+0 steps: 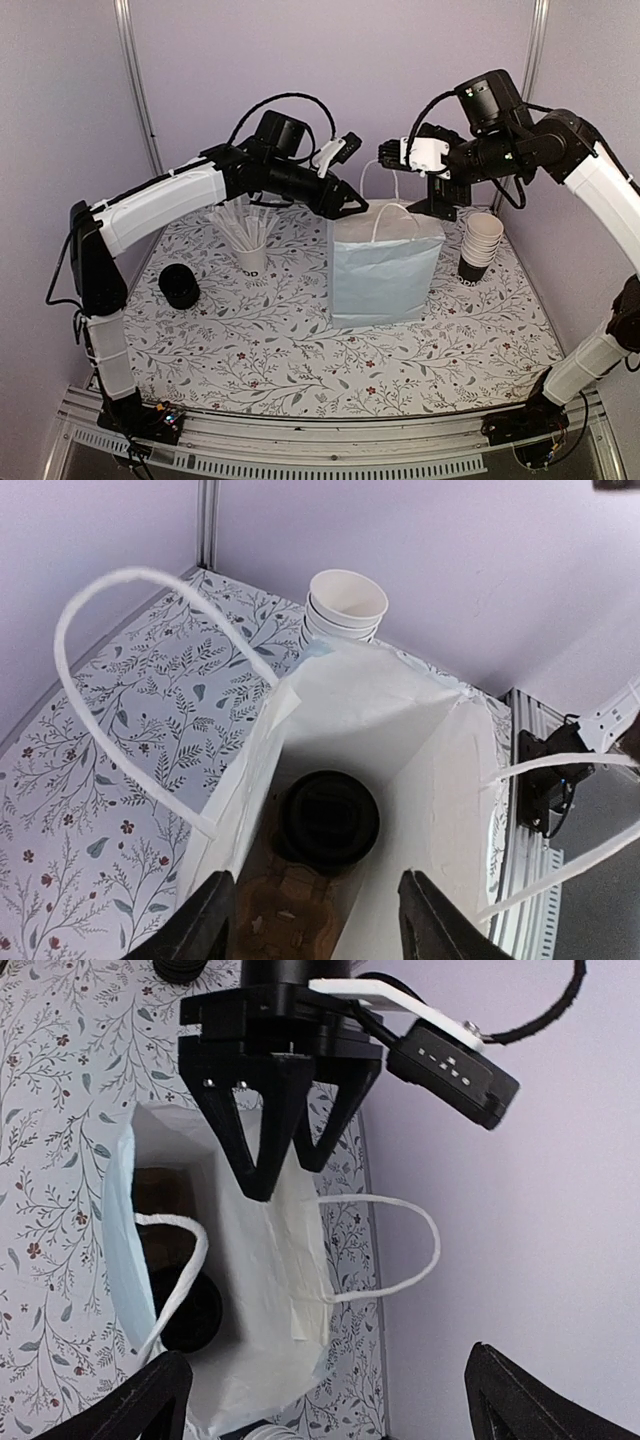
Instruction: Pack the takeout coffee
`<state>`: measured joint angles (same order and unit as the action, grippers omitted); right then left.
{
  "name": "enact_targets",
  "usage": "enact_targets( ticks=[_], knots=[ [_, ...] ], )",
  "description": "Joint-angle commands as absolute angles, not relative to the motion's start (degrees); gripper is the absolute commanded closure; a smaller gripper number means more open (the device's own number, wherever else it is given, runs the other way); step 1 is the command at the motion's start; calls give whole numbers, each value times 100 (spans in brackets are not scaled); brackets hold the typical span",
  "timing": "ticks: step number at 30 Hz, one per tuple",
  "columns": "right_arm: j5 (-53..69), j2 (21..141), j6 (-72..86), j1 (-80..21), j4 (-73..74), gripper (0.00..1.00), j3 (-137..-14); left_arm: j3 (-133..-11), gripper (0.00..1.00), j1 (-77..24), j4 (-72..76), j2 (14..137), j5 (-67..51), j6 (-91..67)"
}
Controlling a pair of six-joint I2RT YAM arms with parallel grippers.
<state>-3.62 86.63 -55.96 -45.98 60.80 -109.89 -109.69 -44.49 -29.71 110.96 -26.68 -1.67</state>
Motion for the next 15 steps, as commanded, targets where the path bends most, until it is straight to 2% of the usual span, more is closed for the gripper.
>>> enact_targets(
  ticks=[1,8,15],
  knots=[
    [-296,8227,-5498,-4010,5999,1,-11167,-11427,43,-4369,-3242,11369,-2605,-22],
    [618,7443,-5217,-2421,5857,1,-10346,-11921,48,-4234,-3947,11861,-2889,326],
    [1589,6574,-4834,-1062,5571,1,-8949,-11910,69,-4080,-3830,11844,-3104,324]
  ],
)
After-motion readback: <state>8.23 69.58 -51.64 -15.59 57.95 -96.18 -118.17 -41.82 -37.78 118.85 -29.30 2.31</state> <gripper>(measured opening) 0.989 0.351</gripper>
